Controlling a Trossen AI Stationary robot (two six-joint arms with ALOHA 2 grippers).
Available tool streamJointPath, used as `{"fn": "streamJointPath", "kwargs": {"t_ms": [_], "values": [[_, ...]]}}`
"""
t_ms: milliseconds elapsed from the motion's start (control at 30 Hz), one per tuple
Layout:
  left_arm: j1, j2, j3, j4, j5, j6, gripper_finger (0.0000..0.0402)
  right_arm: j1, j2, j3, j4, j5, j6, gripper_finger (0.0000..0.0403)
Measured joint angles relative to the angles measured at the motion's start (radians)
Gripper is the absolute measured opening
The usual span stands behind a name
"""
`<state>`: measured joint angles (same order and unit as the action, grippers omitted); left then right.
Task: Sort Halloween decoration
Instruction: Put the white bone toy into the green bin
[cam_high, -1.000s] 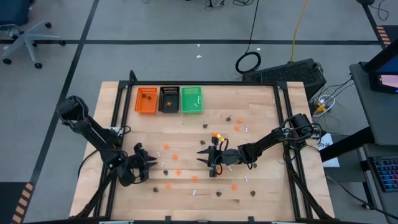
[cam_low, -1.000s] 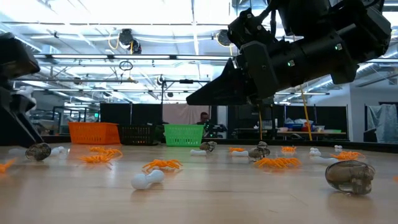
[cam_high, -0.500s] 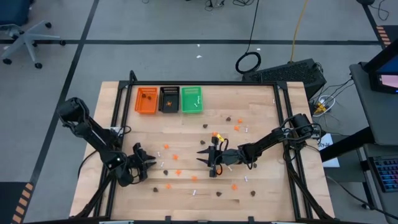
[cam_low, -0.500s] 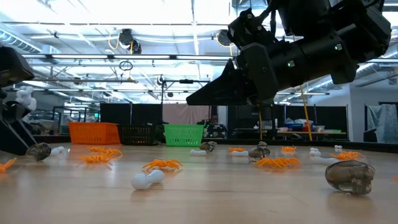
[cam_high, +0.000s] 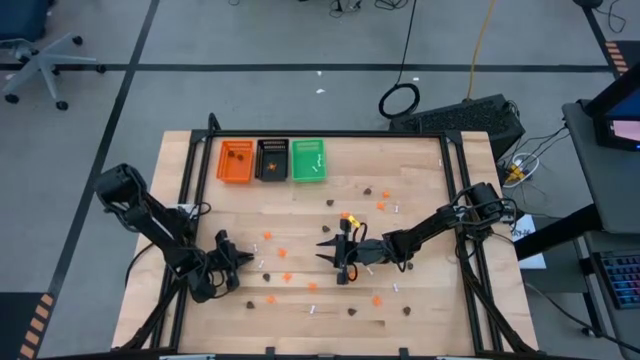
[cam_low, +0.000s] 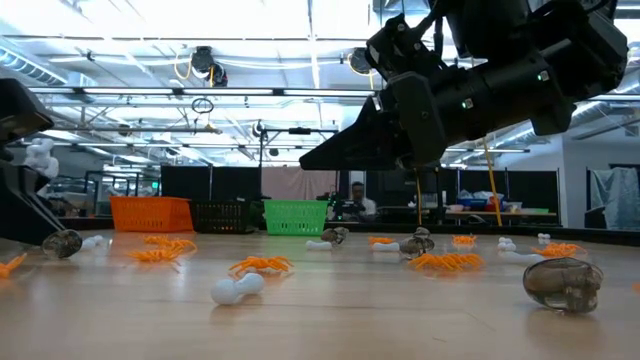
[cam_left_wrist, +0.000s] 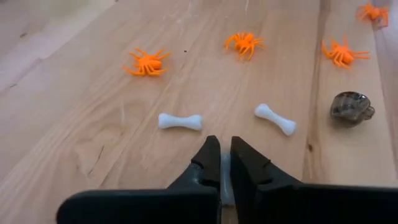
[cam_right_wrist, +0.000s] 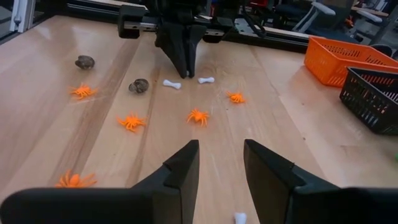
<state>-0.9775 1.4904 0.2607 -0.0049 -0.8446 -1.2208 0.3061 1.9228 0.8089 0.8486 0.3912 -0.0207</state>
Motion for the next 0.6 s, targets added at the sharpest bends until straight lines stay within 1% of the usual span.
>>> {"fn": "streamJointPath", "kwargs": {"t_ms": [100,167,233,333,400,467,600], "values": [[0.004,-0.043,0.011,-0.012,-0.021,0.070,0.0004,0.000,0.000,0.000,0.000,0.000,-0.002,0.0112],[0.022,-0.091,0.023,-0.012,-0.075,0.148,0.0004,0.000,0.000,0.000,0.000,0.000,-0.002,0.0112],[0.050,-0.158,0.031,-0.005,-0.117,0.219,0.0004,0.000,0.000,0.000,0.000,0.000,-0.001,0.0112],[0.109,-0.265,0.040,0.002,-0.128,0.346,0.0004,0.000,0.000,0.000,0.000,0.000,-0.010,0.0112],[0.144,-0.340,0.042,0.062,-0.136,0.455,0.0003,0.000,0.000,0.000,0.007,0.000,-0.022,0.0112],[0.182,-0.408,0.042,0.146,-0.123,0.595,0.0003,-0.002,0.000,0.000,0.012,0.000,-0.034,0.0112],[0.257,-0.514,0.043,0.362,-0.030,0.874,0.0003,-0.006,0.000,0.000,0.016,0.000,-0.052,0.0112]]}}
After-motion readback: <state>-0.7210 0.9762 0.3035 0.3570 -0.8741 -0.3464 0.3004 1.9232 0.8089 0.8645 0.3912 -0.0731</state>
